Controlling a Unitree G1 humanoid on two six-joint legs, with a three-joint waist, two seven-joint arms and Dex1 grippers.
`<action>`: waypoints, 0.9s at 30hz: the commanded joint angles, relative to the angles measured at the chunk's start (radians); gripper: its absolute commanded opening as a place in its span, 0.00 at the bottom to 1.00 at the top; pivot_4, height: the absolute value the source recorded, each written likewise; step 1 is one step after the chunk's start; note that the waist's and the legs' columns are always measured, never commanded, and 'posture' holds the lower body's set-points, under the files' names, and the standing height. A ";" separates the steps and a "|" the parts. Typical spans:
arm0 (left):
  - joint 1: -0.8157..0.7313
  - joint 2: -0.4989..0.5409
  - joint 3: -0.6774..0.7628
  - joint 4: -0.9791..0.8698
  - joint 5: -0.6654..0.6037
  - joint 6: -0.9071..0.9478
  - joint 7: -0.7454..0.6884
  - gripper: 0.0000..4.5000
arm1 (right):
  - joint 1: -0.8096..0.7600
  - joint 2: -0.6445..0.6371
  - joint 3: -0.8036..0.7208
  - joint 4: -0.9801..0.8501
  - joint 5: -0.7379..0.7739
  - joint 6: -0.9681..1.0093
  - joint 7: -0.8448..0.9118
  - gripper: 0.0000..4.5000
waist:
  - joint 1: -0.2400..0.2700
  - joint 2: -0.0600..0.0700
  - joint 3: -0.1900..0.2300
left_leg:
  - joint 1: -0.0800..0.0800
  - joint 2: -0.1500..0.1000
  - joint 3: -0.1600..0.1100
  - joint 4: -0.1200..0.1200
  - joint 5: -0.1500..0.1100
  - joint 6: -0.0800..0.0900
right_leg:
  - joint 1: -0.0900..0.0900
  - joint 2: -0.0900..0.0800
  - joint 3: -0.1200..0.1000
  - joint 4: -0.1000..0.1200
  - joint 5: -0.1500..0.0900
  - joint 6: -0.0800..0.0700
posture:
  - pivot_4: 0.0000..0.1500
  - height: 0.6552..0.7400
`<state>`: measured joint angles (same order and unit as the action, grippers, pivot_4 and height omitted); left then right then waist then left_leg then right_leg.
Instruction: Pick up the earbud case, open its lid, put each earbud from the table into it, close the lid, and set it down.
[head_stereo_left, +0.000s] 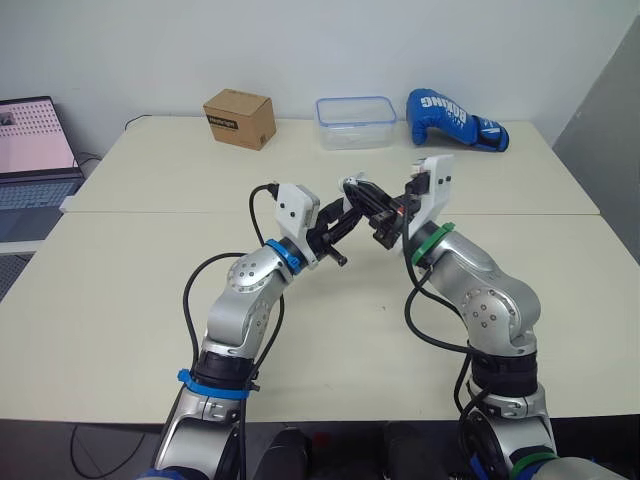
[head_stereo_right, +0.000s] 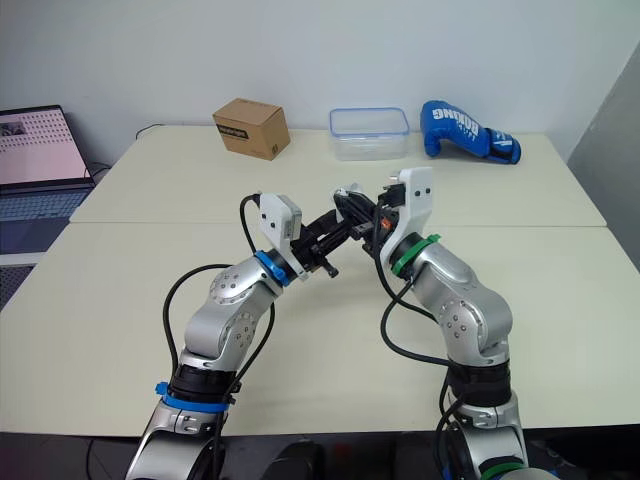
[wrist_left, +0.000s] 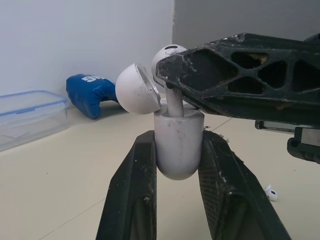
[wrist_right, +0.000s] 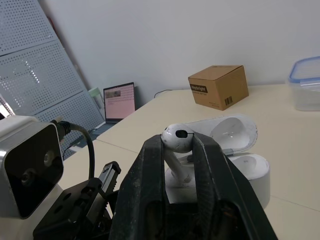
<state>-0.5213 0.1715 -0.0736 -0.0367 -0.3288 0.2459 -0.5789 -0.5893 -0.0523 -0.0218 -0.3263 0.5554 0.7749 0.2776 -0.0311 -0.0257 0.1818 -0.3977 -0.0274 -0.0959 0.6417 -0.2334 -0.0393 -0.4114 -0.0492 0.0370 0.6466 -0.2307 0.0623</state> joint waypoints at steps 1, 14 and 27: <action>-0.023 -0.009 0.000 -0.062 -0.013 -0.031 -0.011 0.17 | 0.002 0.010 -0.006 -0.005 0.019 0.016 -0.025 0.40 | 0.000 0.000 0.000 | 0.000 0.000 0.000 0.000 0.000 0.000 | 0.000 0.000 0.000 0.000 0.000 0.000 | 1.00 1.00; -0.011 -0.009 0.008 -0.065 -0.015 -0.025 -0.007 0.17 | -0.020 0.010 -0.054 0.001 0.058 -0.001 -0.046 0.63 | 0.000 0.000 0.000 | 0.000 0.000 0.000 0.000 0.000 0.000 | 0.000 0.000 0.000 0.000 0.000 0.000 | 1.00 1.00; 0.090 0.111 0.060 -0.076 -0.033 -0.021 -0.070 0.17 | -0.040 -0.780 0.013 0.105 0.079 0.034 0.549 0.63 | 0.006 0.003 0.002 | -0.001 -0.001 0.000 -0.001 0.000 0.001 | 0.001 -0.001 -0.001 -0.003 -0.001 0.000 | 1.00 1.00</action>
<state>-0.4211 0.2822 -0.0241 -0.0577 -0.3395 0.2341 -0.6331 -0.6375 -0.7766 -0.0839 -0.2612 0.7442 0.9146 0.6733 -0.0253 -0.0230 0.1836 -0.3985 -0.0283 -0.0956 0.6412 -0.2338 -0.0385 -0.4100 -0.0504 0.0356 0.6428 -0.2327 0.0640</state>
